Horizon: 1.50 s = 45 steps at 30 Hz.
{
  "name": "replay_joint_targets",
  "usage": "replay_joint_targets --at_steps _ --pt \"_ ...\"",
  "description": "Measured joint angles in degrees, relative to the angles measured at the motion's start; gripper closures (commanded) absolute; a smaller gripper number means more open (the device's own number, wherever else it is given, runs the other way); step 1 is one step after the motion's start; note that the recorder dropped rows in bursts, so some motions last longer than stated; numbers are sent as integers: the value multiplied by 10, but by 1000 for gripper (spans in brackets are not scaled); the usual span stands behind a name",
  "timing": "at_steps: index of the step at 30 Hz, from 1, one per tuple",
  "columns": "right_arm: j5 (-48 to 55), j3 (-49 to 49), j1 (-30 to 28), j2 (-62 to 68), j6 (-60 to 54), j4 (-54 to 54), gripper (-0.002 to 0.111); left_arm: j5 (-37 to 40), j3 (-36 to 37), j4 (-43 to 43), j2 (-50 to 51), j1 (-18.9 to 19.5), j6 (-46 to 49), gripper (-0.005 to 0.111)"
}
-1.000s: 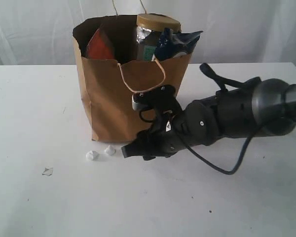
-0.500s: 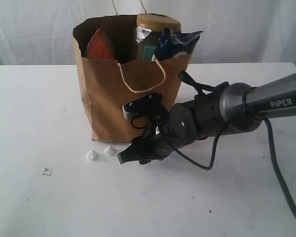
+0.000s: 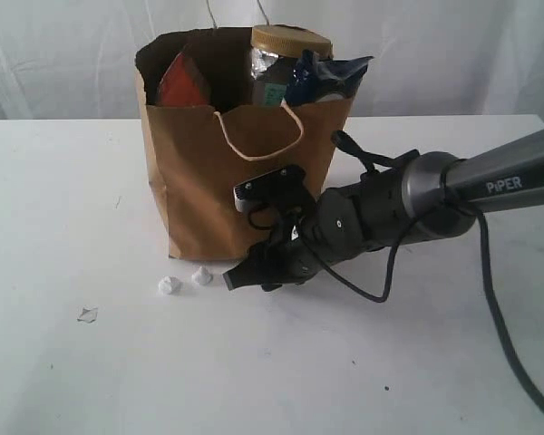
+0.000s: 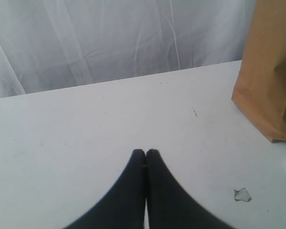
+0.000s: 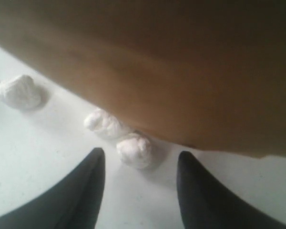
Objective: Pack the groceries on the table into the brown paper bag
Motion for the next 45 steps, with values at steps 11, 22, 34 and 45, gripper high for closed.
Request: replay_joint_targets --at_steps 11,22,34,45 --pt "7 -20 0 20 -3 0 82 0 0 0 0 0 0 107" --pt "6 -24 0 29 -4 0 108 0 0 0 0 0 0 107" --pt "14 14 0 -4 -3 0 108 0 0 0 0 0 0 107" --pt "54 127 0 -185 7 0 108 0 0 0 0 0 0 107"
